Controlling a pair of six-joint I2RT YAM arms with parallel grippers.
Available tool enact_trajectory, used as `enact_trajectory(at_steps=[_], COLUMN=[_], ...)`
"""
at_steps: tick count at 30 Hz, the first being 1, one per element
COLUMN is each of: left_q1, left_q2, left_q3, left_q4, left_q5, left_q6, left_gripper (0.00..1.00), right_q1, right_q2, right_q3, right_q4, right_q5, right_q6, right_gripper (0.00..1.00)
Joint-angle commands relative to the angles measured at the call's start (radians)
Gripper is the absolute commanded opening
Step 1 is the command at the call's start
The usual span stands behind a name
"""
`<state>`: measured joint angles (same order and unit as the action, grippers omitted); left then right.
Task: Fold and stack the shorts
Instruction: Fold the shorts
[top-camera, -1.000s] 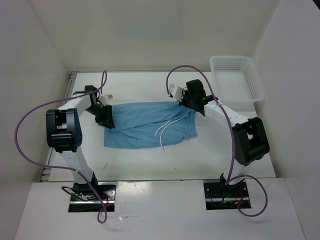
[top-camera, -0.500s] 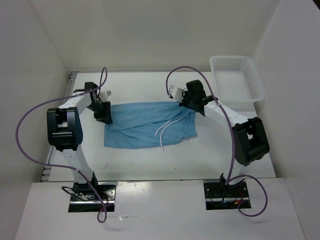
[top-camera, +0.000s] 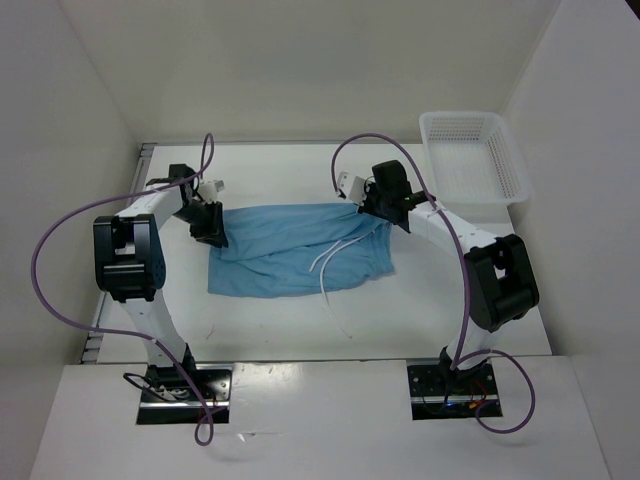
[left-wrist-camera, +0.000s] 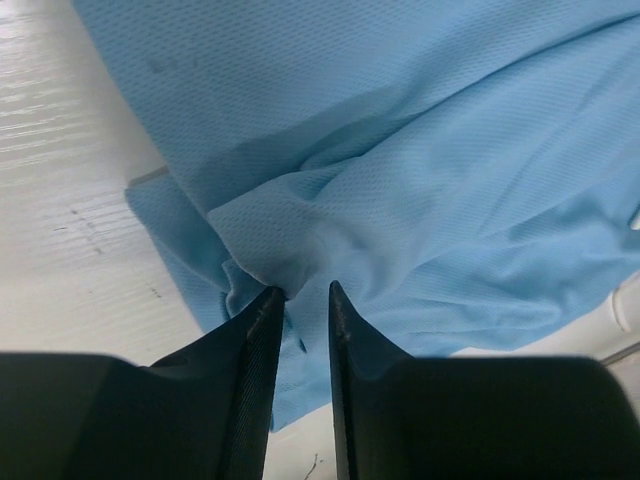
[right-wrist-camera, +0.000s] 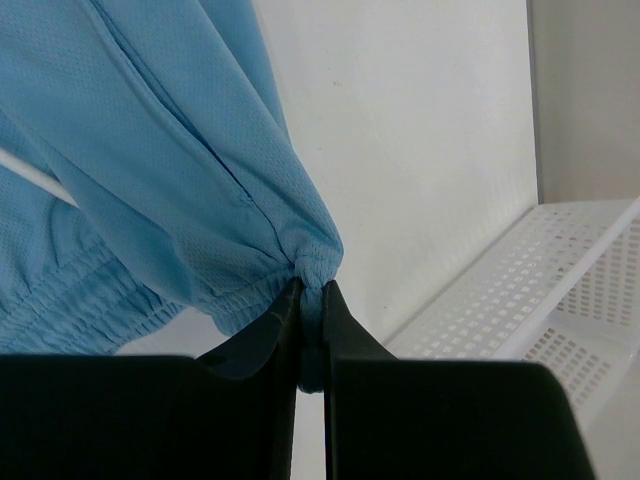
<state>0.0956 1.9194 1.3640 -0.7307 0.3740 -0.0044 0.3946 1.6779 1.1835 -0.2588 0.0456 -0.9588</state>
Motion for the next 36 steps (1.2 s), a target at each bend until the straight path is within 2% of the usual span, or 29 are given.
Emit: enact_trajectory(at_steps=[1, 7, 11, 12, 17, 21, 24, 30, 33, 36], left_q1=[-0.002, -0.011, -0.011, -0.011, -0.011, -0.011, -0.001, 0.018, 0.018, 0.018], left_q2=[-0.007, 0.016, 0.007, 0.007, 0.030, -0.008, -0.059, -0.051, -0.051, -0.080], left_q3=[0.037, 0.024, 0.024, 0.024, 0.015, 0.030, 0.127, 0.433, 0.460, 0.411], left_q4=[0.010, 0.010, 0.046, 0.063, 0.102, 0.122, 0.122, 0.087, 0.076, 0.076], left_q5=[0.082, 0.029, 0.051, 0.062, 0.040, 0.040, 0.022, 0.003, 0.003, 0.003], left_q6=[0.004, 0.004, 0.004, 0.004, 0.004, 0.004, 0.004, 0.004, 0.004, 0.004], left_gripper=[0.31, 0.30, 0.18, 0.12, 0.00, 0.00, 0.00, 0.00, 0.00, 0.00], right_q1=[-0.007, -0.007, -0.007, -0.007, -0.007, -0.007, -0.007, -0.007, -0.007, -0.007], right_q2=[-0.033, -0.033, -0.033, -0.033, -0.033, -0.033, -0.021, 0.066, 0.085, 0.085], right_q3=[-0.010, -0.010, -0.019, -0.019, -0.019, -0.019, 0.001, 0.164, 0.205, 0.193], right_q4=[0.010, 0.010, 0.010, 0.010, 0.010, 0.032, 0.117, 0.208, 0.208, 0.199], right_q5=[0.007, 0.007, 0.007, 0.007, 0.007, 0.028, 0.082, 0.137, 0.137, 0.137], right_q6=[-0.009, -0.009, -0.009, -0.009, -0.009, -0.009, 0.018, 0.055, 0.068, 0.068], right_gripper=[0.00, 0.00, 0.00, 0.00, 0.00, 0.00, 0.00, 0.00, 0.00, 0.00])
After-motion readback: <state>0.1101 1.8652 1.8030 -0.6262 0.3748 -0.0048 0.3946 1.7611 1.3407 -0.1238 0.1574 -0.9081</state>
